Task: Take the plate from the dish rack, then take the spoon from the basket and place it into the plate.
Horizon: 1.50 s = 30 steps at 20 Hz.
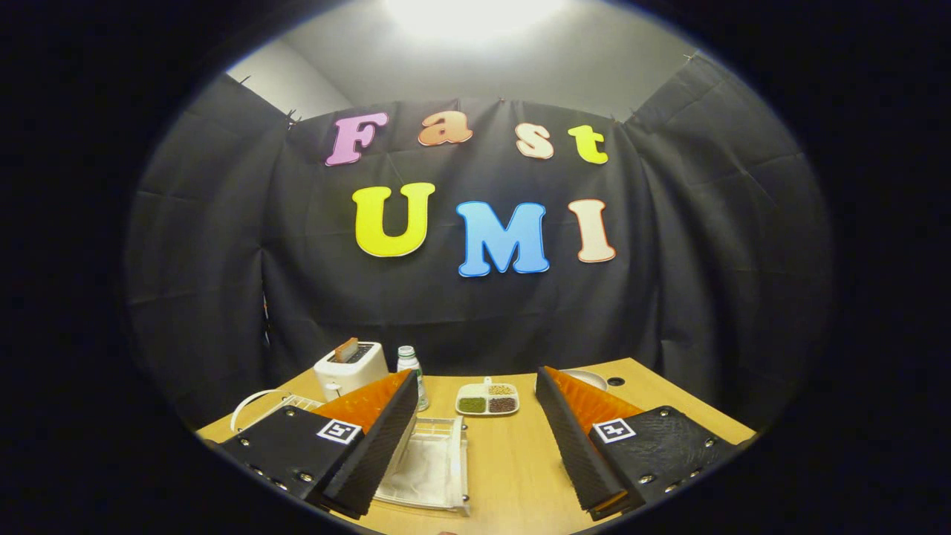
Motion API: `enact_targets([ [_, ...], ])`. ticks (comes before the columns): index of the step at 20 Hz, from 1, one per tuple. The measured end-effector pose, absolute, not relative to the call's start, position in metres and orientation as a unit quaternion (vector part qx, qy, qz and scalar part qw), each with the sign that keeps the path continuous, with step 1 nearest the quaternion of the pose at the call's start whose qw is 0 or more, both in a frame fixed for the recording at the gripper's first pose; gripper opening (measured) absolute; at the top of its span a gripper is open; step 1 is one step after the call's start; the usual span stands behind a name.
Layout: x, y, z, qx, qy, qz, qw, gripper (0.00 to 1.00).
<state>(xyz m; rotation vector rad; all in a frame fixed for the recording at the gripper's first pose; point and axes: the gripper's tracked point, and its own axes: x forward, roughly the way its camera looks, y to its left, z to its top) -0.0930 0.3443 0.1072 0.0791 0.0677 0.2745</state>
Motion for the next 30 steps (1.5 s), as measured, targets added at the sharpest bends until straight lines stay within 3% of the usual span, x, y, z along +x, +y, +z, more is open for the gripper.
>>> enact_targets([
  [10,-0.07,0.408,0.058,-0.009,0.125,0.088,0.988,0.97],
  [12,-0.065,0.42,0.044,-0.023,0.144,0.08,0.986,0.7],
  [22,-0.04,0.442,-0.007,-0.108,0.228,0.029,0.967,0.62],
  [23,-0.039,0.445,-0.01,-0.111,0.236,0.029,0.965,0.41],
  [26,-0.039,0.441,-0.01,-0.139,0.248,0.007,0.959,0.34],
  [27,-0.033,0.443,-0.01,-0.141,0.248,0.009,0.958,0.22],
  [30,-0.036,0.44,-0.009,-0.162,0.255,-0.015,0.953,0.2],
])
